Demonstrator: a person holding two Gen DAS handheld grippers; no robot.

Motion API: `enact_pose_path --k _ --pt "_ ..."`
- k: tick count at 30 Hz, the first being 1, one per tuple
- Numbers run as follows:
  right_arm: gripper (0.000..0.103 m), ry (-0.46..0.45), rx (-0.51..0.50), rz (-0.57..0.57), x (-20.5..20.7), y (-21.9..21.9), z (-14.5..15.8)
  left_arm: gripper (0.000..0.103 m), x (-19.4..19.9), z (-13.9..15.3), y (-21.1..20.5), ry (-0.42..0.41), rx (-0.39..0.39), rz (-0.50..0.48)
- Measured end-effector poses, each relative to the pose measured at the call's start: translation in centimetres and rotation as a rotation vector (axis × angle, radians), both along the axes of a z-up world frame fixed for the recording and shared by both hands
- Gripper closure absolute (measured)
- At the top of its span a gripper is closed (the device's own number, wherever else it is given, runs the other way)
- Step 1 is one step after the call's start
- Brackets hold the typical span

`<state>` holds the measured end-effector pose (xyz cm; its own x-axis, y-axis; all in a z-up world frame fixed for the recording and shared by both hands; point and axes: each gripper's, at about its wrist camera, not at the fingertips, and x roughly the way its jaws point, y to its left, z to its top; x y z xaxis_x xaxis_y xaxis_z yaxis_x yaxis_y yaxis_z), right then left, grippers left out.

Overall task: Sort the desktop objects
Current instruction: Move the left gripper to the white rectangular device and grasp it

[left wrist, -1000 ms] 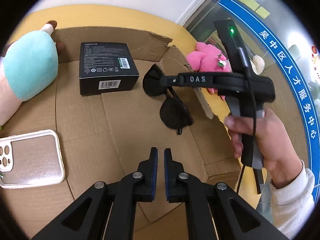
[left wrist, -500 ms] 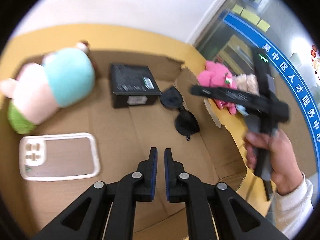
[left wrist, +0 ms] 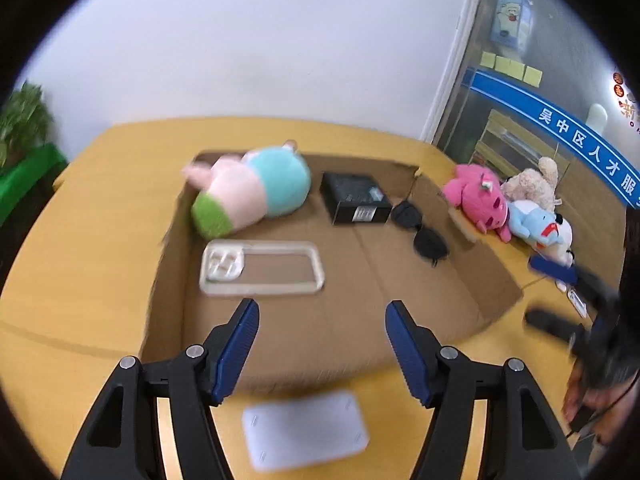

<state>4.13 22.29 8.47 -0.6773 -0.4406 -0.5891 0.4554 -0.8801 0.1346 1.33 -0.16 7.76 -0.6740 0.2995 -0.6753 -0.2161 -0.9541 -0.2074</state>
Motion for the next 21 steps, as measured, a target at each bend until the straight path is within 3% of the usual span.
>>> enact_pose_path --k 8,19,21 --pt "0.000 -0.202 0.044 0.133 2.4 -6.0 -8.8 0.038 2.7 -5.8 -3.5 -0.129 0.066 0.005" --pt "0.000 -0.238 0.154 0.196 2.1 -11.2 -12.5 0.040 1.8 -11.2 -4.8 -0.238 0.124 -0.014" --pt "0.000 -0.246 0.173 0.197 1.8 -11.8 -13.1 0.046 1.6 -11.8 -4.9 -0.256 0.138 -0.024"
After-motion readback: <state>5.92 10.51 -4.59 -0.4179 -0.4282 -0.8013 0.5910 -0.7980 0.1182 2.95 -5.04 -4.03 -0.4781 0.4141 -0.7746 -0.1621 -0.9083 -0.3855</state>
